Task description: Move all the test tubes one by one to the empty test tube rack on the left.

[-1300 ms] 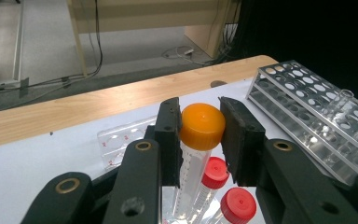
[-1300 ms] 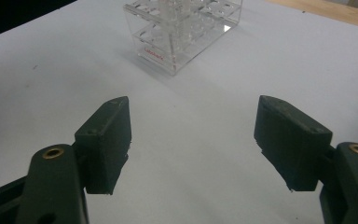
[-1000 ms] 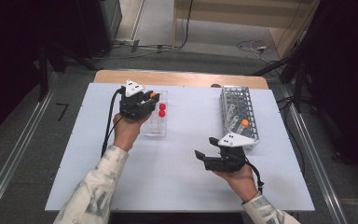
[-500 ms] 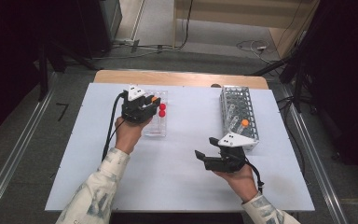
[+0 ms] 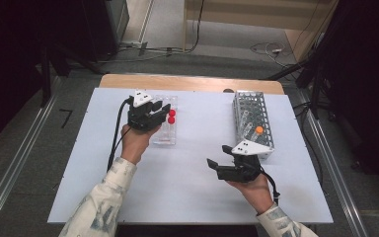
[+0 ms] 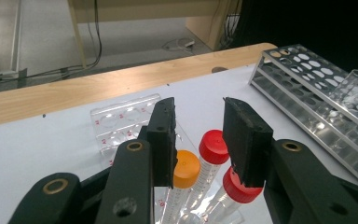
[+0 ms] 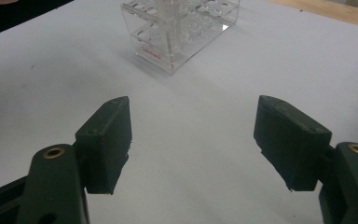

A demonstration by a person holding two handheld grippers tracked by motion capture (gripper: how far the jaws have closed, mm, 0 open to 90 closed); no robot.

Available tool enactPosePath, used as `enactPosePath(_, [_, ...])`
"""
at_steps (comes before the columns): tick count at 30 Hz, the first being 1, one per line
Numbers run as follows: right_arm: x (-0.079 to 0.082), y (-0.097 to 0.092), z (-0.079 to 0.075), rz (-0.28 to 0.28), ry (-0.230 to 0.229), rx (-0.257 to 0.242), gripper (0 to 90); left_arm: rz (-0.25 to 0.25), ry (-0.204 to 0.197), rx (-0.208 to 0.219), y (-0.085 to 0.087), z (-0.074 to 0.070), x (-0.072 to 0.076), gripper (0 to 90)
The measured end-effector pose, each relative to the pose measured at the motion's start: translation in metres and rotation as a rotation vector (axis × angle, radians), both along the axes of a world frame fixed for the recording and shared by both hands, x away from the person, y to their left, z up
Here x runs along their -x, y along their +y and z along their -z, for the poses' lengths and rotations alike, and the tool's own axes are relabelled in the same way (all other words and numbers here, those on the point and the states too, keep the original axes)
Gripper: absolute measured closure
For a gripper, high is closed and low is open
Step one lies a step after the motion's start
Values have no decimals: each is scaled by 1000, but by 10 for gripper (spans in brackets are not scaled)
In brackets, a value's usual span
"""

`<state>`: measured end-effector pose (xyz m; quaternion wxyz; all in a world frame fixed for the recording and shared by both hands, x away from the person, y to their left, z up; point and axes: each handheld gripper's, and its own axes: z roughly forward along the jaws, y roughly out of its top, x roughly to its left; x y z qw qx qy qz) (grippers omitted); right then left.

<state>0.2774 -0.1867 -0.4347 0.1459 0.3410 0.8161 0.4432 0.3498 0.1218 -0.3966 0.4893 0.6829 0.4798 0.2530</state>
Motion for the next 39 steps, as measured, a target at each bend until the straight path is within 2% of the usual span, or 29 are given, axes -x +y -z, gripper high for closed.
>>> enactPosePath(4, [-1,-5,0,11,-1,2,265,0,-4,3,0,-4,7,575])
enactPosePath(8, [-2,-13,0,33,-5,0,268,-3,-3,7,-1,-5,13,401])
enactPosePath(11, [-2,-20,-1,50,-10,1,270,18,22,34,-1,-4,23,299])
enactPosePath(13, [-1,-25,-1,67,-21,6,271,15,33,23,-3,-3,29,243])
enactPosePath(17, [-2,-36,-2,95,-22,3,273,20,29,15,-5,1,40,169])
enactPosePath(18, [-2,-39,-2,103,-21,1,273,26,28,8,-7,4,46,158])
enactPosePath(21, [-2,-48,-3,122,-28,1,275,33,29,-6,-9,7,51,140])
enactPosePath(22, [-1,-51,-3,129,-26,0,275,28,16,-20,-10,10,57,140])
enactPosePath(26, [-1,-61,-3,153,-36,7,278,26,14,-26,-8,17,67,140])
enactPosePath(34, [-4,-77,-2,201,-49,10,296,32,26,-23,-7,25,75,140])
enactPosePath(39, [-15,-89,2,271,-57,8,320,36,28,-27,-9,26,75,140])
